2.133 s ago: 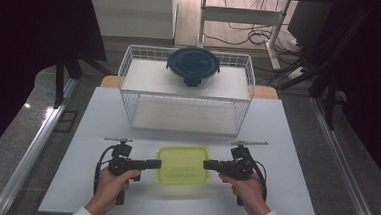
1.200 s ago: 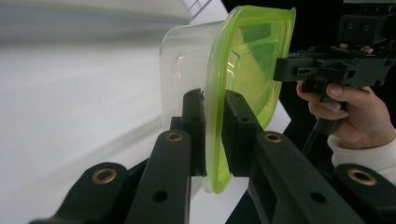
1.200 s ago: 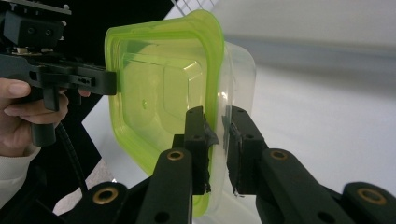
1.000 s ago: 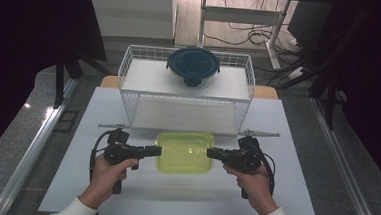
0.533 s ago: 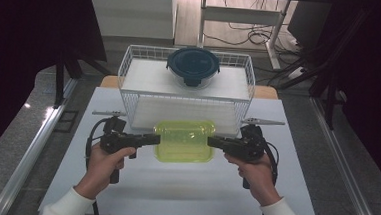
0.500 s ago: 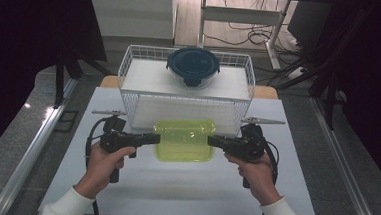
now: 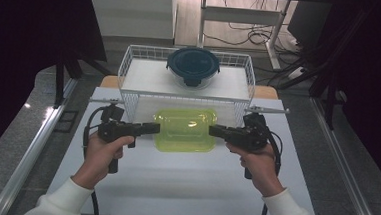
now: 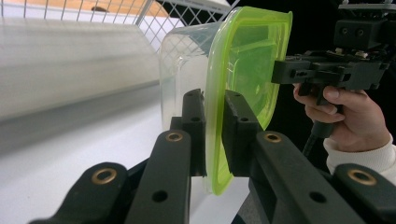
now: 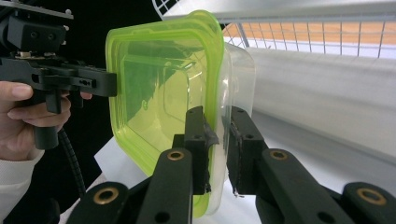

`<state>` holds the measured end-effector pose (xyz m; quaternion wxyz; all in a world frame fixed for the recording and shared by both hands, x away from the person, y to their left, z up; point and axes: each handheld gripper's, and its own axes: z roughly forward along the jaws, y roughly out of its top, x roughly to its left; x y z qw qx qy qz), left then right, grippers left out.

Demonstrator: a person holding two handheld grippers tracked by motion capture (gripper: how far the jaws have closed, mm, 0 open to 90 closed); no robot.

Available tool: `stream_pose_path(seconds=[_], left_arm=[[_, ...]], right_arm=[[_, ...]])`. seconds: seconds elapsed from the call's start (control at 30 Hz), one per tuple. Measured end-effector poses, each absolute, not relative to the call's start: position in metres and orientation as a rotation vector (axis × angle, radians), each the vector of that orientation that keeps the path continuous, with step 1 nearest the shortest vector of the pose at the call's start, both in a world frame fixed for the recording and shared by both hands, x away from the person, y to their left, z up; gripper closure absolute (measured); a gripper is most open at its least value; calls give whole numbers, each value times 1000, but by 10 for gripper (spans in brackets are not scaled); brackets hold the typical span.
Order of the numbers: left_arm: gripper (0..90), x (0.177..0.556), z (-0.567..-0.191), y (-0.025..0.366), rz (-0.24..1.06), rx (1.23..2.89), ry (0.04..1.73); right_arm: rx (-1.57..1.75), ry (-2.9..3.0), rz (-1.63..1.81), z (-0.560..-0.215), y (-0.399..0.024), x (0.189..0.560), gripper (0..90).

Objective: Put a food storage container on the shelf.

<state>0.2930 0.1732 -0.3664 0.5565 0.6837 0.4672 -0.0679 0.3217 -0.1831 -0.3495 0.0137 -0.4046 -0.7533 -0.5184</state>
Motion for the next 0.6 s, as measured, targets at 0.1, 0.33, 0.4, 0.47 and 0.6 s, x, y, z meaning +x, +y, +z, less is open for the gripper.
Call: stream_pose_path(seconds=[0.1, 0.33, 0.4, 0.47, 0.6], left_arm=[[808, 296, -360, 173, -154, 1610, 1096], [808, 305, -342, 172, -131, 1611, 1086], [809, 308, -337, 172, -121, 1614, 1077], [809, 310, -332, 172, -116, 1614, 1072], [809, 317, -323, 172, -120, 1604, 1069]], right_arm=[[-1253, -2355, -1628, -341, -183, 325, 787], [-1252, -2368, -1649, -324, -182, 333, 787], [-1253, -2361, -1658, -320, -183, 335, 787], [-1248, -2363, -1668, -316, -184, 337, 787], [-1245, -2368, -1685, -306, -184, 342, 787]])
